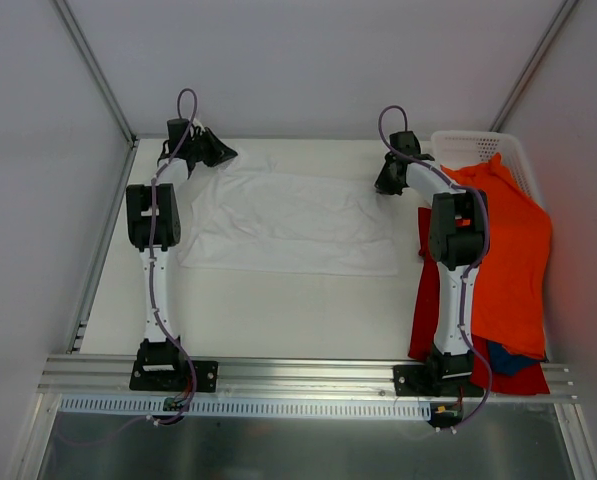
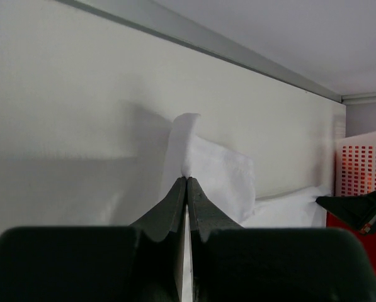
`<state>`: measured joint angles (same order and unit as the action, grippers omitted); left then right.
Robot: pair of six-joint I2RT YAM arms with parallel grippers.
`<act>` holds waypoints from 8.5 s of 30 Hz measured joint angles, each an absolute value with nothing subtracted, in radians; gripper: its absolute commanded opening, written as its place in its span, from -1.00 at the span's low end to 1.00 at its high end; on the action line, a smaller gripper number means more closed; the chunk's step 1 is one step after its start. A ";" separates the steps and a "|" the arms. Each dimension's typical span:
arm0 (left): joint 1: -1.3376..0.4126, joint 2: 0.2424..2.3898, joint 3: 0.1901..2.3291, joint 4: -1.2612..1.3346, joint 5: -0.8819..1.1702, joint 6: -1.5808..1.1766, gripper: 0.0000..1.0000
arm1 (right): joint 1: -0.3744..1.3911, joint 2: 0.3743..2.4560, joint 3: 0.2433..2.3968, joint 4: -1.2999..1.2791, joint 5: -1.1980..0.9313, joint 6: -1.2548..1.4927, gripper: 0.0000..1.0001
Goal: Fold and stack the t-shirts
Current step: Fold the other side of the tshirt into a rectangle, then rotate the tshirt 90 degrees
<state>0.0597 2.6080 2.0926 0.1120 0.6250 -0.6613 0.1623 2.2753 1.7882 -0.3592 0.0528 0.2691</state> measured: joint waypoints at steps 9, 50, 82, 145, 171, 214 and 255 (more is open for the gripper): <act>0.060 2.388 1.990 0.108 0.621 -0.607 -1.00 | 0.162 2.268 1.792 -0.398 0.053 0.242 -0.99; 0.045 1.711 1.200 -0.057 0.522 -0.244 -1.00 | 0.254 1.785 1.249 -0.418 0.130 0.224 -0.99; -0.388 1.667 0.863 0.036 -0.561 0.099 -0.01 | 0.434 1.441 0.911 -0.507 0.387 0.368 0.98; -0.552 0.566 0.444 -0.116 -0.382 -0.464 0.49 | 0.443 1.674 0.978 -0.398 0.436 0.323 -0.92; -0.624 0.571 0.442 -0.115 -0.456 -0.468 0.47 | 0.762 1.373 0.745 -0.590 0.600 0.511 0.95; -0.463 1.217 0.576 0.187 -0.237 -0.490 0.70 | 0.804 1.158 0.506 -0.390 0.419 0.564 -1.00; -0.188 1.796 1.035 -0.067 -0.163 -0.630 -1.00 | 0.952 0.736 0.295 -0.448 0.284 0.720 -0.99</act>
<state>-0.1879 1.7962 1.0351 -0.0669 -0.1627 -0.6296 0.9524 0.7361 0.2951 -0.4484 0.2836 0.7197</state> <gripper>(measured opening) 0.040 0.007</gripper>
